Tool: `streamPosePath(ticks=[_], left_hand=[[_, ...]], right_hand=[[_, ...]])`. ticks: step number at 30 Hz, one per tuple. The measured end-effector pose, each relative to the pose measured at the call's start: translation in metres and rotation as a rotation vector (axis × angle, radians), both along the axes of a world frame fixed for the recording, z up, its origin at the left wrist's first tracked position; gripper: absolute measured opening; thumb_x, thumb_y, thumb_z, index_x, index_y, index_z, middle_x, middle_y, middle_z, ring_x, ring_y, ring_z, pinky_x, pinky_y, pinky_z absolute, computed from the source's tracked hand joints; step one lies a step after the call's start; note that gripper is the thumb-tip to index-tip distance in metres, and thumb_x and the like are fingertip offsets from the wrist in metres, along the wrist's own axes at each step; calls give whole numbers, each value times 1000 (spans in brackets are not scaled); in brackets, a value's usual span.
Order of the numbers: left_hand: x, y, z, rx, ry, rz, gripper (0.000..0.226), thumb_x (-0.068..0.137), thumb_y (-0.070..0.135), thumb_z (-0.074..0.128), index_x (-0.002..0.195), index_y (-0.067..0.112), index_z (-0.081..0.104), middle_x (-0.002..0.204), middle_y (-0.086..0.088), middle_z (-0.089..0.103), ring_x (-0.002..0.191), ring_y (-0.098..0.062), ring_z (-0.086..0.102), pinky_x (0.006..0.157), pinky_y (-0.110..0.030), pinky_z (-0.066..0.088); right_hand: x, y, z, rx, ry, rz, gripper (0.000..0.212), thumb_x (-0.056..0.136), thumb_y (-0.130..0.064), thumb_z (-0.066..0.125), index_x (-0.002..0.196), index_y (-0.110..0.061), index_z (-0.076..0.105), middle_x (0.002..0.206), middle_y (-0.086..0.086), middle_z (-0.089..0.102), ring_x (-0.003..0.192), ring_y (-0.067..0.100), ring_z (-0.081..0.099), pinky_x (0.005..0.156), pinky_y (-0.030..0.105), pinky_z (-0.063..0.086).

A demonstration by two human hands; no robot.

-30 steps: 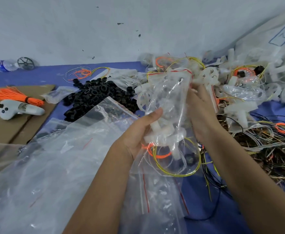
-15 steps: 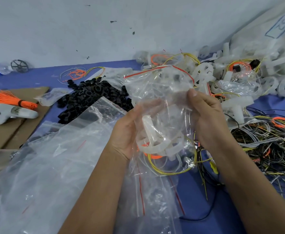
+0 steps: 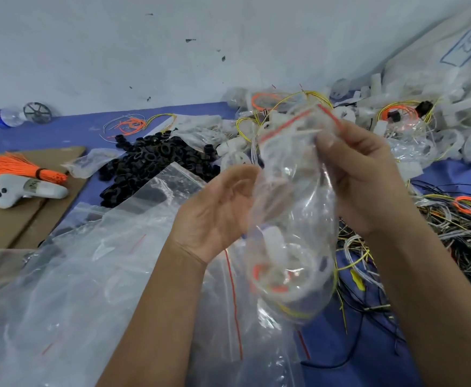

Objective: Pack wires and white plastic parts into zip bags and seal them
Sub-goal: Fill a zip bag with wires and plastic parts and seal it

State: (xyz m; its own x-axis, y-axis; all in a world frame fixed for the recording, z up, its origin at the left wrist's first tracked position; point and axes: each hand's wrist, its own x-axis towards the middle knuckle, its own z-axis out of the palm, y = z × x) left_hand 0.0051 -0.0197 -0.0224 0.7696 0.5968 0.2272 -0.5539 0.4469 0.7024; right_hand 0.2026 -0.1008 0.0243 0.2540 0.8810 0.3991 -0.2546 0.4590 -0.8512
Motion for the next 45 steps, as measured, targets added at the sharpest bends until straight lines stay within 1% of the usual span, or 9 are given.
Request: streamPosePath(ticks=[4, 9, 15, 21, 25, 29, 33, 42, 45], left_hand=[[9, 7, -11, -79, 250, 161, 52, 94, 34, 61, 136, 3, 61, 134, -18, 64, 125, -35, 60, 119, -58, 33], [11, 12, -15, -38, 332, 147, 56, 99, 60, 49, 140, 23, 61, 135, -11, 67, 121, -29, 67, 90, -43, 59], [15, 6, -25, 81, 651, 138, 81, 65, 17, 87, 140, 12, 56, 126, -16, 71, 105, -26, 72, 83, -37, 59], [9, 13, -22, 110, 474, 108, 49, 62, -5, 55, 107, 2, 74, 86, -17, 77, 64, -21, 72, 56, -26, 57], [12, 13, -23, 48, 341, 146, 41, 63, 2, 48, 84, 15, 81, 80, -17, 76, 70, -25, 75, 58, -24, 57], [14, 14, -24, -2, 292, 161, 40, 60, 13, 51, 90, 8, 77, 90, -23, 73, 75, -31, 71, 68, -30, 58], [18, 14, -27, 13, 425, 111, 43, 63, 13, 50, 95, 11, 79, 103, -23, 74, 87, -34, 68, 75, -37, 57], [19, 12, -28, -26, 349, 28, 46, 70, 18, 48, 98, 3, 81, 88, -22, 76, 69, -29, 74, 63, -31, 59], [19, 15, -30, -127, 327, 122, 40, 77, 17, 42, 77, 7, 81, 73, -13, 74, 60, -23, 71, 58, -29, 58]], right_hand=[[-5, 12, -24, -241, -263, -274, 33, 87, 7, 65, 106, -20, 70, 77, 13, 63, 69, 25, 57, 62, 39, 46], [-4, 20, -43, -314, -350, -489, 31, 89, 0, 58, 100, -24, 73, 66, -4, 63, 54, 8, 54, 50, 23, 42], [2, 16, -44, -232, -310, -206, 16, 94, -26, 67, 90, -11, 68, 81, 10, 63, 71, 23, 57, 61, 30, 46], [16, 4, -32, -261, -230, 27, 31, 97, -38, 58, 95, -13, 77, 98, 11, 73, 94, 24, 70, 84, 39, 57], [22, -1, -31, -347, -254, 161, 56, 89, -49, 64, 114, 0, 70, 121, 29, 66, 113, 38, 64, 103, 59, 48], [20, -7, -22, -336, -576, 288, 20, 92, -33, 69, 90, -14, 74, 83, 12, 64, 78, 20, 60, 71, 30, 51], [18, -3, -14, -347, -695, 59, 41, 90, -44, 60, 73, -8, 70, 60, -3, 54, 53, 9, 45, 51, 18, 40], [36, -10, 9, -292, -771, 55, 60, 99, -51, 47, 67, -3, 64, 74, 31, 59, 61, 41, 43, 68, 37, 39], [39, -9, 10, -254, -750, 158, 37, 98, -35, 53, 84, -4, 68, 74, 9, 62, 64, 26, 42, 64, 29, 39]])
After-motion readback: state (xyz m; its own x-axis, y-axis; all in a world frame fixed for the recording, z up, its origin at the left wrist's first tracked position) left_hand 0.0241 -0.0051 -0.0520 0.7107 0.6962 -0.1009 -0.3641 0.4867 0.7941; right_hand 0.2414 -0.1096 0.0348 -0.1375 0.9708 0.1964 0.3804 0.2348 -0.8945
